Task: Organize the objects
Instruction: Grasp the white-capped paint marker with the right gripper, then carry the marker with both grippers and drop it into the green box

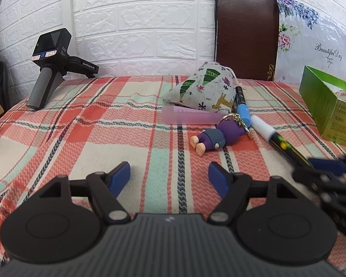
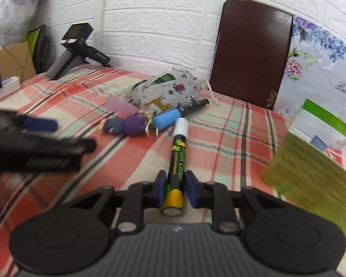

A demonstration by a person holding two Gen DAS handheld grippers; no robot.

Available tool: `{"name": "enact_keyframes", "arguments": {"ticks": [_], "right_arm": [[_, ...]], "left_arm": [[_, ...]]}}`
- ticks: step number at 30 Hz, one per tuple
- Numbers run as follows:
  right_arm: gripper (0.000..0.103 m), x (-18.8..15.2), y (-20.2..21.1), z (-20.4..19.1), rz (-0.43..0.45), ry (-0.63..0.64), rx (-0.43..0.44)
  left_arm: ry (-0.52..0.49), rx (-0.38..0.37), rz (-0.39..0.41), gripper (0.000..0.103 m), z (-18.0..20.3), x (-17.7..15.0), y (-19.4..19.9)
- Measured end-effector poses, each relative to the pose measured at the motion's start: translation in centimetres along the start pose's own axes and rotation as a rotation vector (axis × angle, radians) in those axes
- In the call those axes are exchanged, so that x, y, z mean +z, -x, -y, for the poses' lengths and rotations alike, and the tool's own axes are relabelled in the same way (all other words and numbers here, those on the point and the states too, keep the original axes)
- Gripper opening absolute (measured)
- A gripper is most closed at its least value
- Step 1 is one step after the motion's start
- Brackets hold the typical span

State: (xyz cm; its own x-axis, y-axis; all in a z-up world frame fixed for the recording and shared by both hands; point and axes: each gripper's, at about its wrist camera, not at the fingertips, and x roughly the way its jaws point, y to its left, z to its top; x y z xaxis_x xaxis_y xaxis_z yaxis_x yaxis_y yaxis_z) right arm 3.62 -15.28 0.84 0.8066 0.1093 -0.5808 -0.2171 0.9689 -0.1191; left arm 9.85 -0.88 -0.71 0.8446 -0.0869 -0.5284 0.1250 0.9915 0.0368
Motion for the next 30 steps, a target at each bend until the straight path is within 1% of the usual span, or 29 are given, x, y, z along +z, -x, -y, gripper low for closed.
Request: {"name": "enact_keyframes", "arguments": {"ticks": [3,9,11,13,14,15,16,19,22,26,30], "right_arm": [[0.018,-1.8,2.7,-0.3,0.002,0.003,0.022],[0.018,-4.7,7.1,-0.6,-0.013,-0.046,0.075],[0.018,-5.2,7.6,-0.5,-0.012,-0.054,0.084],[0.018,-5.3,7.8,-0.3,-0.010,-0.071,0.089],[0.018,-5.4,7.9,-0.1,-0.008,-0.082,0.090],[0.018,-5.4,7.9,0.0,-0.006,-0.089,0.088],[0.018,-5.5,7.9,0.1,-0.004,-0.095,0.082],[0.018,-5.2,7.7,0.0,0.005,-0.076,0.044],[0.018,-4.9,7.3,-0.7,0.018,-0.005,0.000],[0.018,-4.8,6.9,-1.1,0.028,0.047,-0.023],[0.018,-4.5,6.6,-1.1,0.038,0.060,-0.023]], "left_arm": [[-0.001,0.002,-0.001,0.077,0.0,0.0,0.0],[-0.023,0.032,-0.007,0.079,0.5,0.0,0.1],[-0.024,0.049,-0.023,0.080,0.6,0.2,0.2],[0.035,0.059,-0.076,0.079,0.6,0.5,1.0],[0.071,0.045,-0.101,0.079,0.6,0.7,1.5],[0.098,0.016,-0.123,0.079,0.9,0.8,2.1],[0.101,-0.016,-0.139,0.078,1.4,0.8,2.7],[0.061,-0.078,-0.185,0.077,3.6,0.6,3.9],[0.097,-0.170,-0.245,0.077,5.0,0.4,4.2],[0.120,-0.237,-0.272,0.077,6.4,0.6,4.2],[0.149,-0.277,-0.288,0.077,7.1,0.8,3.6]]}}
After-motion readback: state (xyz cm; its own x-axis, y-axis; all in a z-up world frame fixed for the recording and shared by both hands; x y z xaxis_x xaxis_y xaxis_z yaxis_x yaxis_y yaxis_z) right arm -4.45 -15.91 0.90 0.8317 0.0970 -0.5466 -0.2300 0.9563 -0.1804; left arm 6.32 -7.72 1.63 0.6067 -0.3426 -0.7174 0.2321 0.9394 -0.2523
